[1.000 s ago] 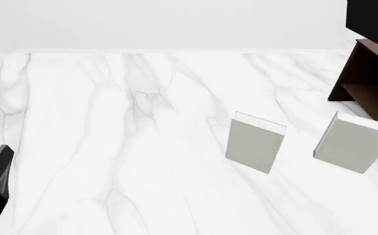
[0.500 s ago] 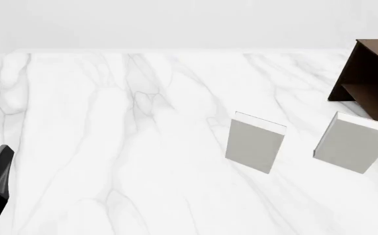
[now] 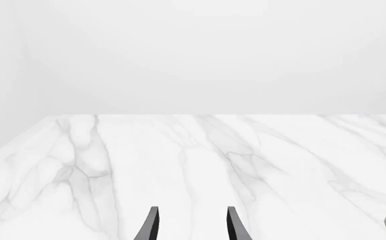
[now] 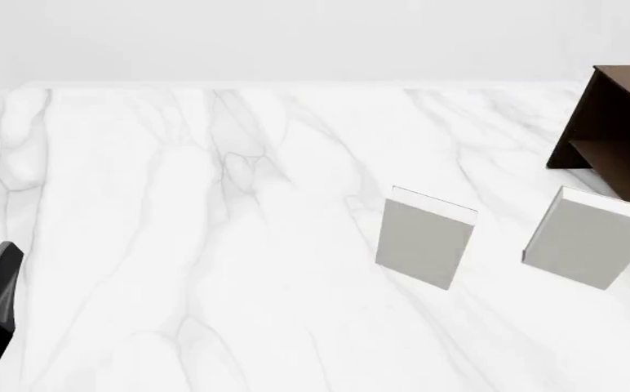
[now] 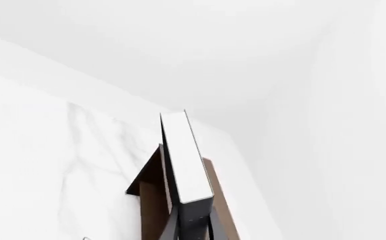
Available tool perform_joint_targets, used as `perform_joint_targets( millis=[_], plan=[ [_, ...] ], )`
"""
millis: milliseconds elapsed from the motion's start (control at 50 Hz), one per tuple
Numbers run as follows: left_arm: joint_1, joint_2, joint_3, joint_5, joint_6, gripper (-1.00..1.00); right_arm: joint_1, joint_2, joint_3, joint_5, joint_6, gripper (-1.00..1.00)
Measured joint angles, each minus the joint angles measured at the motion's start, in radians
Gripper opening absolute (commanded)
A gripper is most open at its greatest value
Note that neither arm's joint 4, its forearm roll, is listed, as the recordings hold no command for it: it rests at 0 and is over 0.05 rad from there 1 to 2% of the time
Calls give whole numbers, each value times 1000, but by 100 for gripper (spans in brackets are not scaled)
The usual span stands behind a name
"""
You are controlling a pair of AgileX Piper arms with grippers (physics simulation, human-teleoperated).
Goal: Pick up the book on the left and place it on top of the shelf.
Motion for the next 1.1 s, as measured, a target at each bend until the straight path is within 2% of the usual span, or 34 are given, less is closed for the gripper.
perform_joint_targets(
  millis=[660,1100],
  plan=[
    [0,0,0,0,0,100,-137,60,21,-51,-43,-100],
    [0,0,0,0,0,100,-213,137,-18,-82,-90,-100]
  ],
)
